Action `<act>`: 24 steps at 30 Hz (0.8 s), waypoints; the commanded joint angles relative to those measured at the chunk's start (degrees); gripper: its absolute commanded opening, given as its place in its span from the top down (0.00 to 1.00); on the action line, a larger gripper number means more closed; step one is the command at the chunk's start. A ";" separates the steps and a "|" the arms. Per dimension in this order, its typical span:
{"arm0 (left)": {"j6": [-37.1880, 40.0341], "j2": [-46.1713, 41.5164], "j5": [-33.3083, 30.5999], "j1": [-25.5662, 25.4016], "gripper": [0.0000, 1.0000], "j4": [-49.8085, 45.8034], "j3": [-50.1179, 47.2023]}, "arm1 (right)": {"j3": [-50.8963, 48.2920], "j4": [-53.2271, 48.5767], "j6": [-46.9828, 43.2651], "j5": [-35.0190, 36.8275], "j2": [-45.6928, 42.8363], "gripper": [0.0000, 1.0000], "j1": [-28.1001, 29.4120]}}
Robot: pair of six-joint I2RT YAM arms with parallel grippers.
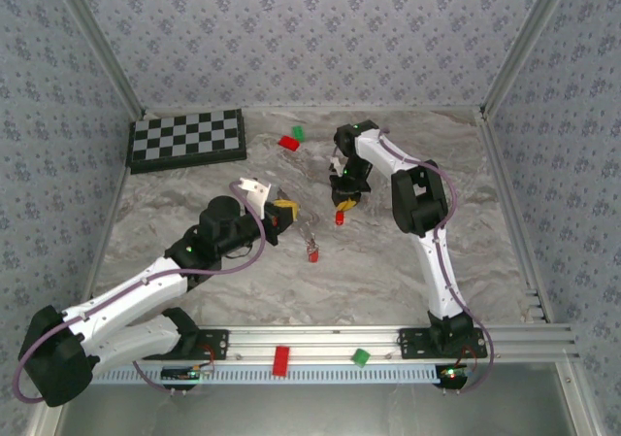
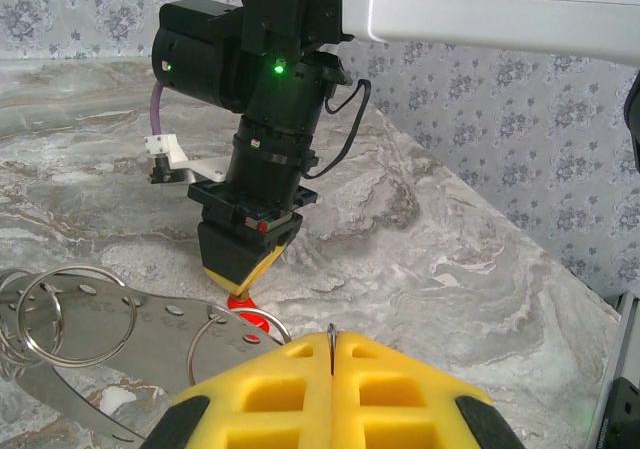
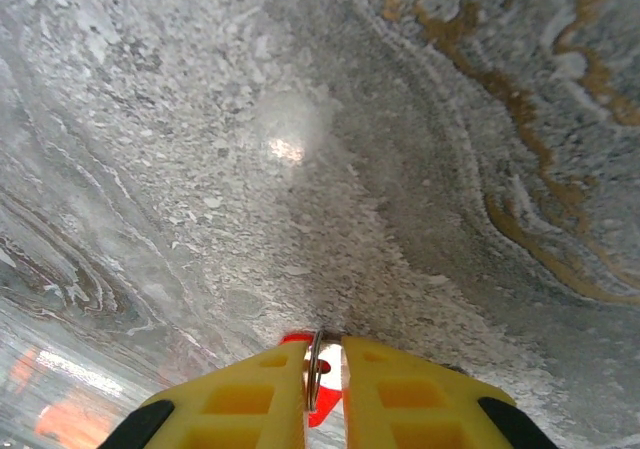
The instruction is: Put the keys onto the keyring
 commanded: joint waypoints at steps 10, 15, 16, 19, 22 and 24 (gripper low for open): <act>-0.20 -1.10 0.40 -0.28 1.00 2.38 0.40 | -0.57 1.54 0.08 -0.10 -0.69 1.00 0.48; -0.19 -1.03 0.19 -0.29 1.00 2.43 0.35 | -13.77 17.05 2.49 0.73 -10.80 1.00 0.75; -0.17 -1.01 0.18 -0.27 1.00 2.42 0.40 | -17.07 20.89 2.96 1.09 -13.54 1.00 0.88; -0.26 -0.80 0.28 -0.29 1.00 2.61 0.40 | -27.81 33.67 5.07 2.84 -22.17 1.00 1.08; -0.40 -0.52 0.62 -0.27 1.00 2.77 0.39 | -38.06 46.43 6.39 4.96 -30.04 1.00 1.60; -0.49 -0.47 0.76 -0.31 1.00 2.92 0.40 | -44.65 54.75 7.04 5.71 -35.51 1.00 1.96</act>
